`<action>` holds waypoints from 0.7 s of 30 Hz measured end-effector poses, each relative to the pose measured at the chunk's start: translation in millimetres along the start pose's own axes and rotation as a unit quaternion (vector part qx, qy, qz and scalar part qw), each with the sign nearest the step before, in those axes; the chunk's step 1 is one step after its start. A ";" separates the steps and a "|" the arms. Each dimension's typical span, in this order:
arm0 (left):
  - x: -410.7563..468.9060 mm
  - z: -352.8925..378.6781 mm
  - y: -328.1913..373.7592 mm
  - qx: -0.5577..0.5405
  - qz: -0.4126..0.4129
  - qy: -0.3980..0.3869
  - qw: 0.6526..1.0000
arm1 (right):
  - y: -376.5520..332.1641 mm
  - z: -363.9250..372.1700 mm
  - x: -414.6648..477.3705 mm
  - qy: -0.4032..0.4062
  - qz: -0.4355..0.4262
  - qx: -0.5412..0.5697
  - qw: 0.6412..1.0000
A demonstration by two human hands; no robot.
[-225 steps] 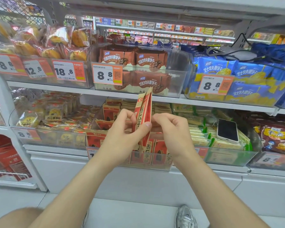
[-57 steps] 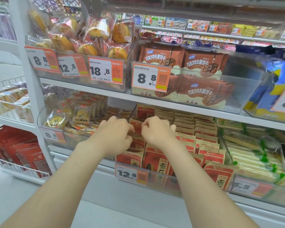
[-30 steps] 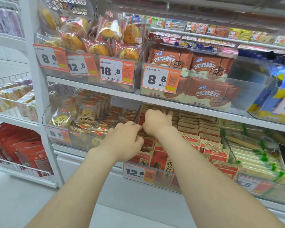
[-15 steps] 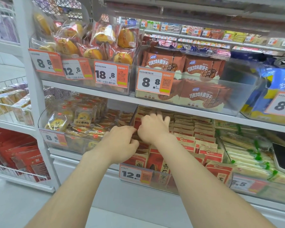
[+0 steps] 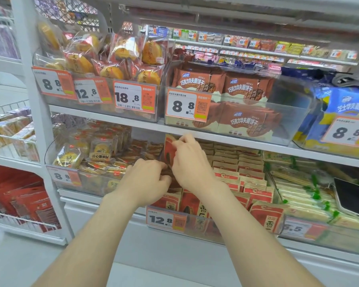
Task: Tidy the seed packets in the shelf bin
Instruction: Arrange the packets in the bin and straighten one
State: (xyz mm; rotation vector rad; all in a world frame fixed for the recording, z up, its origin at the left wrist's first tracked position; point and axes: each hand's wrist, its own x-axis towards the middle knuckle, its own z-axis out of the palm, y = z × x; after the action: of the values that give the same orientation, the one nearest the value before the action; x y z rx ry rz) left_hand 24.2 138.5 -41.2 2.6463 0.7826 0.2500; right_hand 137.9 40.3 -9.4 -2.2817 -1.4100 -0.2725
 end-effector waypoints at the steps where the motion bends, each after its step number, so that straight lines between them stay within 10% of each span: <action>1: -0.7 -0.5 0.6 0.010 0.000 0.000 1.000 | 2.9 -2.3 -2.3 0.049 -0.035 -0.003 0.998; 5: -3.8 -0.7 5.2 0.022 -0.016 0.003 1.000 | 13.8 -11.3 -10.1 0.183 -0.075 0.019 0.980; 21: -1.8 6.1 1.8 0.023 -0.006 0.022 0.999 | 8.9 9.6 25.7 -0.081 0.039 -0.083 0.993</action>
State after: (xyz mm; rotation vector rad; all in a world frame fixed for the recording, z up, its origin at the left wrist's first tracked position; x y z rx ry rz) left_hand 25.2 134.3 -46.2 2.6863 0.8267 0.2922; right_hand 157.0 61.9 -10.3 -2.5382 -1.4187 -0.1897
